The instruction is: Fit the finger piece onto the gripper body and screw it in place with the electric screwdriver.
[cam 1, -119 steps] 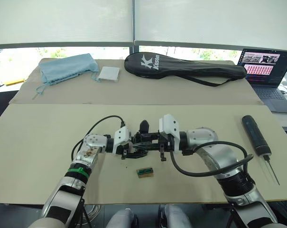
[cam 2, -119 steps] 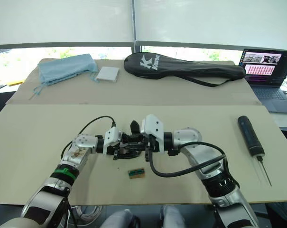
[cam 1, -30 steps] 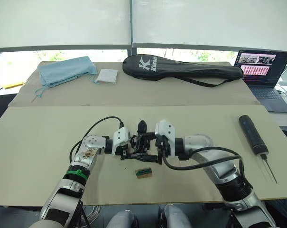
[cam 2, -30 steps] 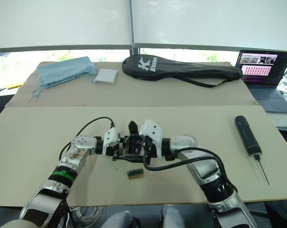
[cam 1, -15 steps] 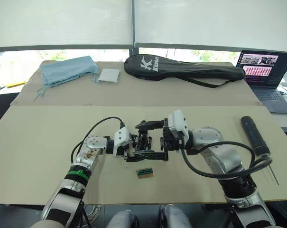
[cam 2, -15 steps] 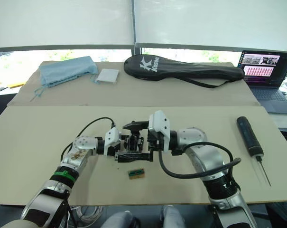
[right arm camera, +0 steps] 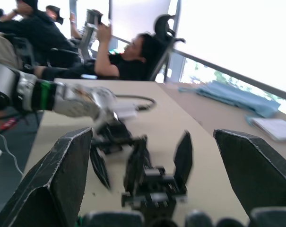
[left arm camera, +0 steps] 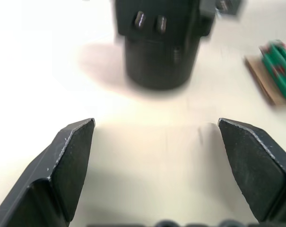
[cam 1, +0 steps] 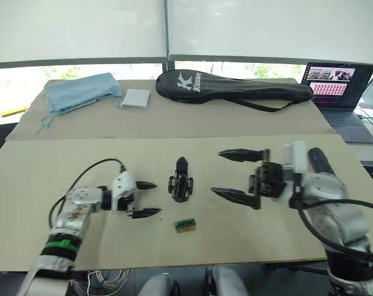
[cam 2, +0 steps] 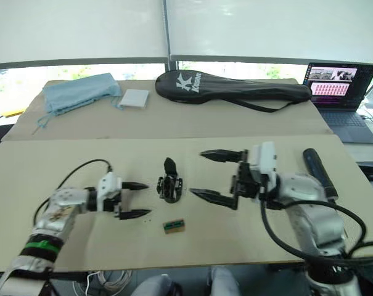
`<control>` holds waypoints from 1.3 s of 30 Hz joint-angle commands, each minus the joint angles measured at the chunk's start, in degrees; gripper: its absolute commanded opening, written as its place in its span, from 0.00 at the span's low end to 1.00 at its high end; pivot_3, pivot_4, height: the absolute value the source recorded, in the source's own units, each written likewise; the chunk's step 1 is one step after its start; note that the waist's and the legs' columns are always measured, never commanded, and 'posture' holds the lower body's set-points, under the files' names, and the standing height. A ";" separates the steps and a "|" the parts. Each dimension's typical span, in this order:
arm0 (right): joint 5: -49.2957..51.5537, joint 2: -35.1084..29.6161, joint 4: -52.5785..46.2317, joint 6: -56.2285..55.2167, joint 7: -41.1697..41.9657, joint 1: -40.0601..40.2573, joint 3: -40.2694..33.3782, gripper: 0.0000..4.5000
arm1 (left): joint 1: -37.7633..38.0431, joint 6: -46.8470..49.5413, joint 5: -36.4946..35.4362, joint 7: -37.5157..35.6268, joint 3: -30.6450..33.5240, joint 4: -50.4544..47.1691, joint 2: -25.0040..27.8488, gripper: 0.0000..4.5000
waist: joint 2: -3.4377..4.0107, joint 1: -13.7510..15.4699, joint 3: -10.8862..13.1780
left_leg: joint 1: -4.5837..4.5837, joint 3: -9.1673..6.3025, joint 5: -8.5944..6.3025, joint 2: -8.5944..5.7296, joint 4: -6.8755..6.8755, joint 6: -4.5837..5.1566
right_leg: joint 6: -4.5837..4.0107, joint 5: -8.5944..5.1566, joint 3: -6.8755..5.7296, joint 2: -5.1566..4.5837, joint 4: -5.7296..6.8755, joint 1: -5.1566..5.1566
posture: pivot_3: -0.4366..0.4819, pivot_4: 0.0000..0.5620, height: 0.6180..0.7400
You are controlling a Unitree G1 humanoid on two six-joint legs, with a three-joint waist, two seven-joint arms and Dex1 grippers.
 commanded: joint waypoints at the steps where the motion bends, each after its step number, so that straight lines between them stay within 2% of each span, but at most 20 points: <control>1: -1.31 -2.45 -2.65 -4.55 -0.05 7.38 -8.59 1.00 | 1.41 1.26 -5.59 0.81 5.35 -7.00 1.72 0.98 | -0.03 0.93 0.03 | -0.01 0.00 -0.23 0.00 0.03 -0.31 | 0.01 0.01 -0.01 -0.02 0.00 0.00 | 0.48 0.27 1.00; 3: -2.59 -2.40 -2.40 -6.55 -1.05 16.38 -17.52 1.00 | 3.78 7.51 -9.68 0.87 7.74 -12.74 4.28 0.98 | -0.04 1.55 0.03 | -0.09 -0.01 -0.28 0.00 0.06 -0.27 | 0.04 0.01 -0.08 -0.04 -0.02 0.01 | 0.48 0.27 1.00; 5: -2.23 -1.44 -2.10 -7.65 -2.93 21.72 -23.59 1.00 | 4.61 12.14 -13.08 1.71 9.40 -16.53 5.62 0.98 | 0.01 1.92 0.06 | -0.12 0.00 -0.28 -0.02 0.07 -0.26 | 0.08 -0.01 -0.07 -0.04 -0.03 0.02 | 0.48 0.27 1.00; 8: 0.67 2.38 -3.37 -7.44 -6.35 30.70 -32.43 1.00 | 2.69 18.21 -16.64 3.48 11.73 -20.44 8.20 0.98 | 0.02 2.06 0.07 | -0.06 0.01 -0.28 -0.06 0.09 -0.27 | 0.12 -0.01 -0.02 -0.03 -0.02 0.09 | 0.48 0.27 1.00; 12: -0.61 8.19 -3.55 -10.86 -7.58 41.70 -38.19 1.00 | 0.40 24.67 -20.86 4.04 12.91 -24.17 10.20 0.98 | 0.09 1.89 0.09 | 0.21 0.00 -0.31 -0.04 -0.04 -0.33 | 0.17 -0.07 0.08 0.06 0.01 0.25 | 0.48 0.27 1.00; 15: -0.61 12.73 -4.31 -10.72 -13.14 43.46 -37.61 1.00 | -1.27 29.42 -23.97 5.50 12.32 -27.27 9.83 0.98 | 0.13 1.25 0.09 | 0.29 0.03 -0.33 -0.02 -0.06 -0.38 | 0.24 -0.12 0.34 0.20 0.04 0.26 | 0.48 0.27 1.00; 17: -0.45 12.45 -4.69 -9.28 -15.61 42.30 -36.57 1.00 | -1.94 30.61 -24.78 6.73 12.11 -28.60 8.91 0.98 | 0.18 0.46 0.10 | 0.31 0.11 -0.33 -0.02 -0.06 -0.39 | 0.31 -0.16 0.47 0.22 0.06 0.25 | 0.48 0.27 1.00; 22: 2.85 4.13 -0.71 -1.10 -21.65 35.60 -38.50 1.00 | -2.33 33.32 -26.16 8.96 11.53 -31.39 7.30 0.98 | 0.19 -0.26 0.11 | 0.37 0.24 -0.29 -0.02 -0.05 -0.46 | 0.23 -0.11 0.61 0.30 0.11 0.22 | 0.48 0.27 1.00; 26: 5.45 -7.88 10.80 11.51 -24.00 26.04 -37.10 1.00 | -2.83 33.54 -25.93 9.35 10.64 -32.23 5.81 0.98 | 0.18 0.22 0.13 | 0.35 0.24 -0.24 -0.02 -0.06 -0.53 | 0.14 -0.10 0.56 0.31 0.09 0.23 | 0.48 0.27 1.00; 29: 0.60 -17.69 22.67 18.37 -23.90 17.39 -29.38 1.00 | -4.00 33.01 -25.59 9.73 9.86 -32.41 4.55 0.98 | 0.18 0.35 0.14 | 0.30 0.25 -0.22 0.01 -0.02 -0.49 | 0.10 -0.09 0.55 0.29 0.05 0.23 | 0.48 0.27 1.00; 31: -0.86 -20.49 28.75 19.48 -22.73 12.34 -25.89 1.00 | -4.45 32.94 -25.47 9.95 9.68 -32.49 4.05 0.98 | 0.16 0.45 0.15 | 0.26 0.29 0.03 0.01 0.00 -0.04 | 0.08 -0.09 0.55 0.25 0.03 0.23 | 0.48 0.27 1.00; 33: -5.14 -24.18 39.16 20.49 -19.53 5.50 -18.34 1.00 | -4.70 32.78 -25.46 9.97 9.54 -32.79 3.55 0.98 | 0.16 0.50 0.15 | 0.24 0.27 0.06 0.05 -0.03 0.02 | 0.05 -0.11 0.50 0.27 0.03 0.18 | 0.48 0.27 1.00; 39: -13.84 -27.18 57.86 17.31 -11.08 -8.21 -5.32 1.00 | -3.50 33.19 -25.77 9.61 9.63 -34.86 3.59 0.98 | 0.18 0.36 0.16 | 0.15 0.29 0.11 0.03 0.00 0.11 | 0.06 -0.11 0.48 0.22 0.00 0.15 | 0.48 0.27 1.00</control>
